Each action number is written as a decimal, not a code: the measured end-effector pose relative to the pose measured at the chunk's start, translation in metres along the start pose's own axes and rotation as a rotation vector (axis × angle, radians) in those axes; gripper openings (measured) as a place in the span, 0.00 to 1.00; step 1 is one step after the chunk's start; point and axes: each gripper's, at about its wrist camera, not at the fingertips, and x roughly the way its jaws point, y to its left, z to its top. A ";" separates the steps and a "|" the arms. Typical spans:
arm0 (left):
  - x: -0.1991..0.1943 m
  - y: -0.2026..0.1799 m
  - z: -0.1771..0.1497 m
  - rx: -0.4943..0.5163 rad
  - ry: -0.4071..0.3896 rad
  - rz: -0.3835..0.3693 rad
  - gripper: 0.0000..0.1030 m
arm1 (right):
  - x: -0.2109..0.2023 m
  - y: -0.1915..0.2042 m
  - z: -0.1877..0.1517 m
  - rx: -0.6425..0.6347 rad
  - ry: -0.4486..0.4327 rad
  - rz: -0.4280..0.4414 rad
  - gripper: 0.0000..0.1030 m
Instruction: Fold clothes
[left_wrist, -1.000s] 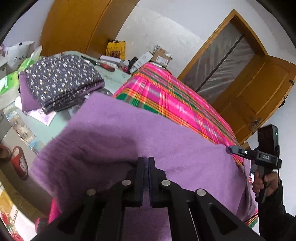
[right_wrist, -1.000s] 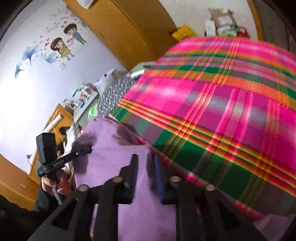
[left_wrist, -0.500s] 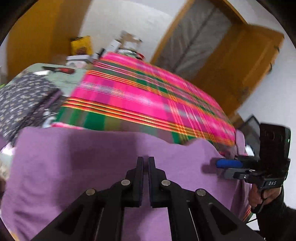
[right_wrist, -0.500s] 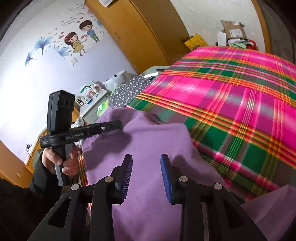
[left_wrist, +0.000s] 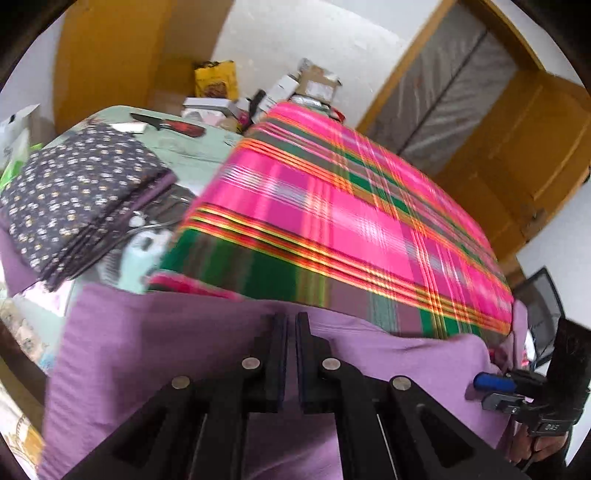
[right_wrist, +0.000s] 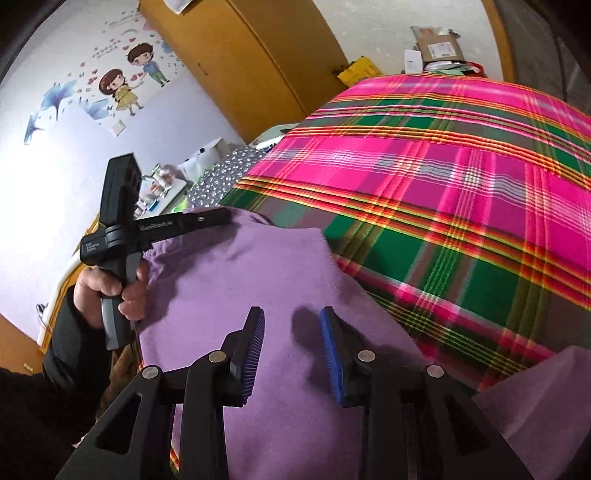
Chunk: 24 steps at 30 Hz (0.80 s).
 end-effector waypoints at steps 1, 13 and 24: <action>-0.009 0.006 -0.002 -0.012 -0.023 -0.001 0.03 | -0.001 0.001 -0.001 -0.002 -0.004 -0.001 0.31; -0.085 0.049 -0.060 -0.064 -0.184 -0.003 0.03 | 0.002 0.036 0.010 -0.055 -0.051 0.025 0.33; -0.087 0.060 -0.095 0.000 -0.152 0.066 0.03 | 0.053 0.070 0.009 -0.173 0.087 0.020 0.28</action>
